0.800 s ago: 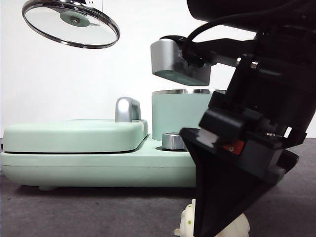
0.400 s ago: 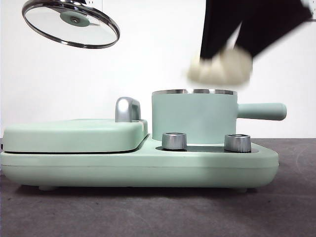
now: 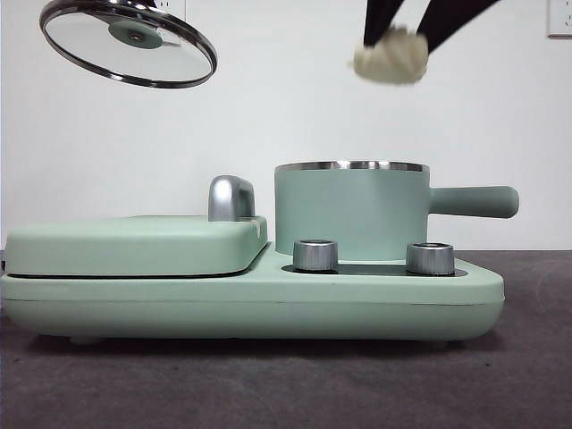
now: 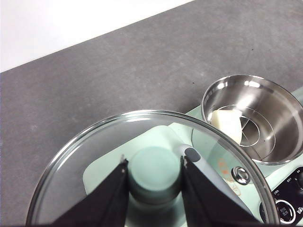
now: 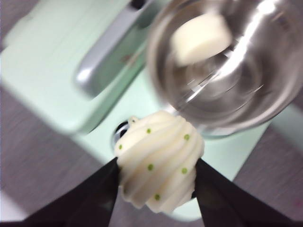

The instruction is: Put the buns in a small steamer

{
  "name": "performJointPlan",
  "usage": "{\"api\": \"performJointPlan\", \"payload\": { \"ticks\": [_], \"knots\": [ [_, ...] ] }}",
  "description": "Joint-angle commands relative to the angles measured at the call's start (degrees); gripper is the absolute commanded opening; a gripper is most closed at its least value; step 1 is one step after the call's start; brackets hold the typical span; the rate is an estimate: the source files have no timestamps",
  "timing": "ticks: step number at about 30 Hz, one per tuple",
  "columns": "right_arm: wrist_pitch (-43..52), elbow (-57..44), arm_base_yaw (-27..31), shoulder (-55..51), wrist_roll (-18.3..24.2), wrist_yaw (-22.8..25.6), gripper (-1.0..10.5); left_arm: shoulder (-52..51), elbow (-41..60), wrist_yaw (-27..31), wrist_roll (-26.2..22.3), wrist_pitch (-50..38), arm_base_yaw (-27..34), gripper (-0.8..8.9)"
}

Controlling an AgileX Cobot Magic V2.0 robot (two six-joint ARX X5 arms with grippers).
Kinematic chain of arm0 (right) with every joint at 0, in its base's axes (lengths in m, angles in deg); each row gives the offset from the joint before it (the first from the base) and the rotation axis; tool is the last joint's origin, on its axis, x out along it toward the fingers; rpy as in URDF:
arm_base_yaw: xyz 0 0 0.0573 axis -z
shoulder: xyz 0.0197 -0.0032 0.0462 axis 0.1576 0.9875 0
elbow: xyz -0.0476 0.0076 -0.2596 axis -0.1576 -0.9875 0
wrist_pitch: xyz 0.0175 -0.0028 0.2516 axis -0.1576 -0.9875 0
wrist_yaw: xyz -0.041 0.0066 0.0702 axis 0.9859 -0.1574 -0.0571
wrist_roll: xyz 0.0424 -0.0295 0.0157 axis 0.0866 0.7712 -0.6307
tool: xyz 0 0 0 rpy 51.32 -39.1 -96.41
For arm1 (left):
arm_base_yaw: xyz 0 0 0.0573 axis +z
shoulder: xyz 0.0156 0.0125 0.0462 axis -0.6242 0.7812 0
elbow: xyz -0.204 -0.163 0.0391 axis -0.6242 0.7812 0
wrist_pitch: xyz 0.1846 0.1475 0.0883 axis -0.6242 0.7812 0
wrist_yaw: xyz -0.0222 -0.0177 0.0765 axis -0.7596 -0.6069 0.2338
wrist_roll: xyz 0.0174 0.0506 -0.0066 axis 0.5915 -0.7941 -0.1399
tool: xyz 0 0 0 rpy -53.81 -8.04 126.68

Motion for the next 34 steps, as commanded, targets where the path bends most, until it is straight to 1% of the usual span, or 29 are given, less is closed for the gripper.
{"api": "performJointPlan", "payload": {
  "ticks": [1, 6, 12, 17, 22, 24, 25, 27, 29, 31, 33, 34],
  "knots": [
    [1.6, 2.8, 2.2, 4.6, 4.1, -0.5, 2.4, 0.0, -1.1, -0.3, -0.2, -1.6, -0.1, 0.11],
    [4.2, 5.3, 5.7, 11.6, 6.5, -0.5, 2.4, 0.0, -1.1, -0.3, -0.2, -1.6, -0.1, 0.11],
    [6.5, 7.7, 7.3, 18.4, 8.7, -0.5, 2.4, 0.0, -1.1, -0.3, -0.2, -1.6, -0.1, 0.11],
    [8.4, 8.6, 7.8, 22.7, 9.1, -0.2, 2.4, 0.0, -1.1, -0.3, -0.2, -1.6, -0.1, 0.11],
    [9.9, 8.6, 7.9, 24.7, 9.4, 0.1, 3.0, 0.0, -1.1, -0.3, -0.2, -1.6, -0.1, 0.11],
    [10.1, 8.6, 7.9, 24.7, 10.2, 0.2, 3.1, 0.0, -1.1, -0.3, -0.2, -1.6, -0.1, 0.11],
    [10.2, 8.7, 7.9, 24.7, 10.2, 0.2, 3.5, 0.0, -1.1, -0.3, -0.2, -1.6, -0.1, 0.11],
    [8.8, 10.7, 7.9, 24.3, 10.1, 0.2, 4.6, 0.0, -1.1, -0.3, -0.1, -1.6, -0.1, 0.11],
    [7.3, 13.9, 7.9, 22.6, 10.1, 0.2, 4.6, 0.0, -1.1, -0.3, -0.1, -1.5, -0.1, 0.11],
    [8.9, 15.0, 7.7, 18.8, 9.6, -0.4, 4.6, 0.0, -1.1, -0.3, -0.1, -1.4, -0.1, 0.11],
    [13.0, 12.7, 6.5, 14.1, 9.5, -0.4, 4.3, 0.0, -1.1, -0.3, -0.1, -1.2, -0.1, 0.11],
    [15.9, 9.8, 5.6, 11.3, 9.4, 0.2, 4.3, 0.0, -1.1, -0.3, -0.1, -1.0, -0.1, 0.11]
  ]
}}
